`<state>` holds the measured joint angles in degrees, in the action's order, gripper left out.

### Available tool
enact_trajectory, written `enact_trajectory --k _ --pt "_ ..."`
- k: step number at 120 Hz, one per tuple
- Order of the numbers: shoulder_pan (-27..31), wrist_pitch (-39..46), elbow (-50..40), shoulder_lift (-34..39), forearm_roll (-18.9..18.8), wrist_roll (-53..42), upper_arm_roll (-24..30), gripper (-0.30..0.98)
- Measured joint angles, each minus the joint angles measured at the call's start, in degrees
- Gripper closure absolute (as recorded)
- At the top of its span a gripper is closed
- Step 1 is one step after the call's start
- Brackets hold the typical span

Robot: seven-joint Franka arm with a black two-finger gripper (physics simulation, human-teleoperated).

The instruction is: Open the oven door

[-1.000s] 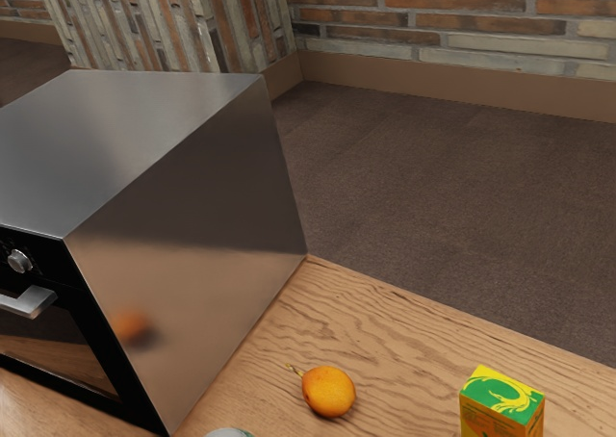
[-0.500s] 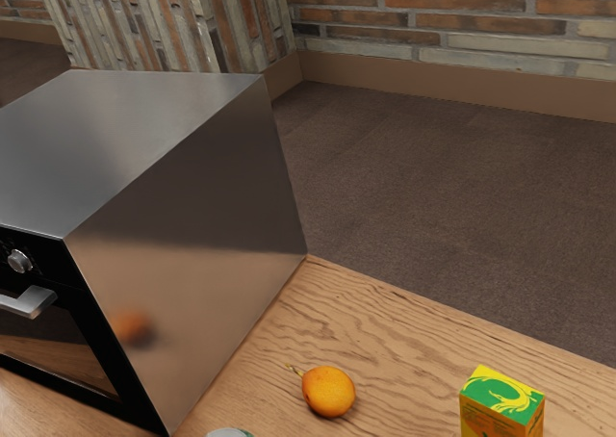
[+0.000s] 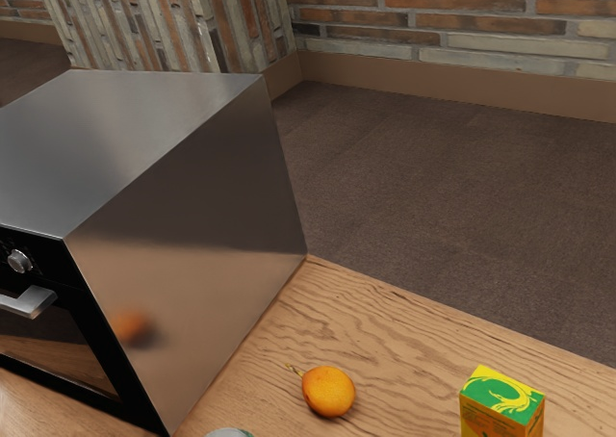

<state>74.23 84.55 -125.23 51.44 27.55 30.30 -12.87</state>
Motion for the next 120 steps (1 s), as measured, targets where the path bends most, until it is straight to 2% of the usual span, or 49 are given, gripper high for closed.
enact_trajectory --k 10,32,61,120 --pt "2.2 -1.0 -1.4 0.6 2.3 -2.1 0.9 0.0" --pt "2.7 -3.0 -3.8 1.5 5.3 -6.3 2.8 0.0" --pt "2.7 -6.8 -4.0 1.3 7.5 -10.2 -1.2 0.0" --pt "2.7 -5.4 -4.0 -3.3 12.3 -14.6 8.2 0.0"
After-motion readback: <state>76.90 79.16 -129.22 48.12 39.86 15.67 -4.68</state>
